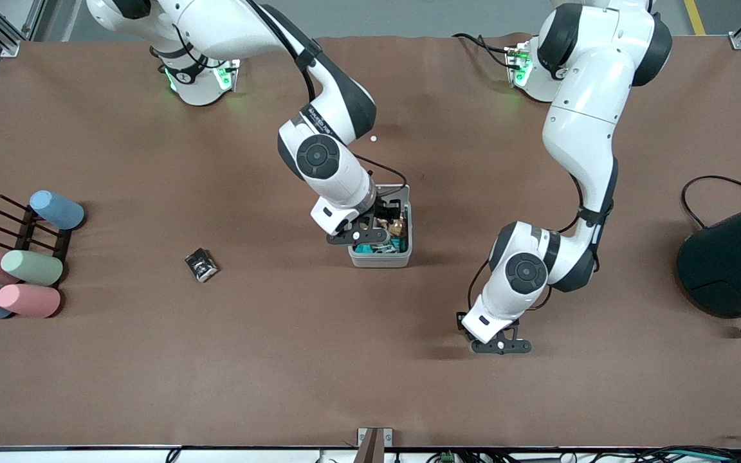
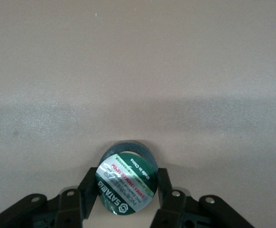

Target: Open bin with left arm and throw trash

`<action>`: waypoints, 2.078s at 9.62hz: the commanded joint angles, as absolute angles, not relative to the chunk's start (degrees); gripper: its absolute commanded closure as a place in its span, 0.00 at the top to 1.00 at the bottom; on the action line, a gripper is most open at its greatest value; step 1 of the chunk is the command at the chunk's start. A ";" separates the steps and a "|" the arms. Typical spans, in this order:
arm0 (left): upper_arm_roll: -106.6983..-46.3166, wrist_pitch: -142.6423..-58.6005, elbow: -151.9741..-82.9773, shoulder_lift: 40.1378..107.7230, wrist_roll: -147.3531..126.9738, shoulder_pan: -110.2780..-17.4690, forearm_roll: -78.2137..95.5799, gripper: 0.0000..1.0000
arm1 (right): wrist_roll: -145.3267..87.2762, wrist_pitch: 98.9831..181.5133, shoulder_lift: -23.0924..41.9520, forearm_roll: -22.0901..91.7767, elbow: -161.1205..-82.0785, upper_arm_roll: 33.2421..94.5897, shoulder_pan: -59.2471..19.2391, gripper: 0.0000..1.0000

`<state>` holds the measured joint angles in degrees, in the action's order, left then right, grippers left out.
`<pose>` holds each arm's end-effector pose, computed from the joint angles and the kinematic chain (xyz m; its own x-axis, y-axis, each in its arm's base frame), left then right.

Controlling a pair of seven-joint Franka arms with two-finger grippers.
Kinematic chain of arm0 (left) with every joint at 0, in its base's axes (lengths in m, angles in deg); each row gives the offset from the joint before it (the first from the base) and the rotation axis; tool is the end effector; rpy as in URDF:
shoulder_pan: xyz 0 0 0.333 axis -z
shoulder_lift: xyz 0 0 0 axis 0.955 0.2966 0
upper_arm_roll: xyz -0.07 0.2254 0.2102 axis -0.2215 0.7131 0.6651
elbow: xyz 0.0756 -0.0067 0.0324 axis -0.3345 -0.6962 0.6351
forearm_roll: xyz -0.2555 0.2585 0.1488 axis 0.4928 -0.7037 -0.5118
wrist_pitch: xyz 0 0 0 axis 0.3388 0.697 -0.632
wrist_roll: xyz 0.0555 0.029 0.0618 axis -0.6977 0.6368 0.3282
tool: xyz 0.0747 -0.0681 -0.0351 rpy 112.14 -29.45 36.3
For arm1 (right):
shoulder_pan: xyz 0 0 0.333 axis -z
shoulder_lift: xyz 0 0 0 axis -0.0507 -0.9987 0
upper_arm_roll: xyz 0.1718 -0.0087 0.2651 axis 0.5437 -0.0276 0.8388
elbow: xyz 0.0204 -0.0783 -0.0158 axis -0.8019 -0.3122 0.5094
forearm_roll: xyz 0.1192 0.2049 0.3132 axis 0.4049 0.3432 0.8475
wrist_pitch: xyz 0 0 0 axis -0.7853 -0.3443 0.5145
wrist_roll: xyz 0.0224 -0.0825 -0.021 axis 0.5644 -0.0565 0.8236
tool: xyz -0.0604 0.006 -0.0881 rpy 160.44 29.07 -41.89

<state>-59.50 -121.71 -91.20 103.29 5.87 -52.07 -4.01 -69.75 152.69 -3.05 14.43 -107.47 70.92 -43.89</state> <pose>0.7103 -0.2805 0.1835 0.9855 -0.0200 0.1687 -0.0261 -0.9991 0.0341 0.5317 0.4948 0.3213 0.9967 -0.0403 -0.0706 -0.0579 -0.9613 -0.2694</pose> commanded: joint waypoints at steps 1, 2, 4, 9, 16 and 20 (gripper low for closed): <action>-59.06 -121.71 -89.48 104.21 5.60 -51.74 -5.14 0.07 | -70.36 153.12 -2.53 14.70 -107.57 70.77 -42.99 0.92; -58.89 -121.19 -89.48 104.03 5.60 -51.65 -5.23 0.06 | -69.66 152.69 -2.09 14.17 -106.78 70.16 -41.16 0.90; -58.97 -114.19 -89.48 100.80 6.38 -50.08 -5.93 0.06 | -58.91 148.50 -1.74 10.33 -107.13 69.89 -36.41 0.90; -67.20 -96.77 -90.62 86.65 29.97 -46.82 -0.76 0.07 | -45.49 146.27 -1.91 -9.34 -112.74 69.01 -30.34 0.90; -72.07 -100.26 -90.71 90.40 42.95 -40.23 -1.36 0.12 | -18.51 154.79 2.57 -11.41 -130.40 69.19 -14.43 0.90; -72.33 -102.46 -90.54 91.64 50.14 -39.44 -0.75 0.83 | -16.92 155.93 2.84 -11.32 -132.79 69.45 -14.68 0.90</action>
<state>-72.26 -101.98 -90.59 91.91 47.73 -39.74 -1.45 -17.46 154.69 0.63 -10.19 -129.92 69.03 -15.21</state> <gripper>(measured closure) 0.432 0.101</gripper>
